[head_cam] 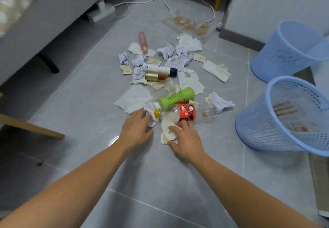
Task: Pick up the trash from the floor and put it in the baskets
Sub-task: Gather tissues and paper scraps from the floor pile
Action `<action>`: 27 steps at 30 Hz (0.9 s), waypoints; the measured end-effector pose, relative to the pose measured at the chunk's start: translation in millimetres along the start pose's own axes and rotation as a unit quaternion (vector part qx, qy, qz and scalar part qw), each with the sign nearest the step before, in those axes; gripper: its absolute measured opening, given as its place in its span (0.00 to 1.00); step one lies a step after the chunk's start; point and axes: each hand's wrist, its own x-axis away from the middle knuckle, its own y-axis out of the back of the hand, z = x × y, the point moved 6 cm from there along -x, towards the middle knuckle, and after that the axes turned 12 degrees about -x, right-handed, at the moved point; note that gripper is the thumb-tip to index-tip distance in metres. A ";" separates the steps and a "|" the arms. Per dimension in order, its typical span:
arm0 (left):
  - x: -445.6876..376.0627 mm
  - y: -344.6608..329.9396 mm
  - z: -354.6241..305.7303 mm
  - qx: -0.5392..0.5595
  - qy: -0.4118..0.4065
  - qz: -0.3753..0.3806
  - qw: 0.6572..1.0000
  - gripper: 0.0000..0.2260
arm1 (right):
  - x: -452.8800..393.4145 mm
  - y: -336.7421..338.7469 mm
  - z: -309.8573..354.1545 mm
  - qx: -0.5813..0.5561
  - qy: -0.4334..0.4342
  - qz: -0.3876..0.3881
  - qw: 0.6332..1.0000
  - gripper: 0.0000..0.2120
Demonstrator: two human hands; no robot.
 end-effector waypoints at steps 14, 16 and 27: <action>-33.7 1.3 1.3 0.139 0.114 -0.030 0.983 0.18 | -9.6 17.2 0.5 -0.112 -0.019 -0.001 0.994 0.19; -30.7 6.7 3.4 0.114 0.113 -0.045 0.986 0.13 | -10.1 16.3 -0.2 -0.121 -0.016 0.015 0.992 0.21; 6.2 51.7 27.5 0.029 0.047 -0.026 0.998 0.09 | 2.7 55.6 21.5 -0.128 0.031 -0.044 0.990 0.04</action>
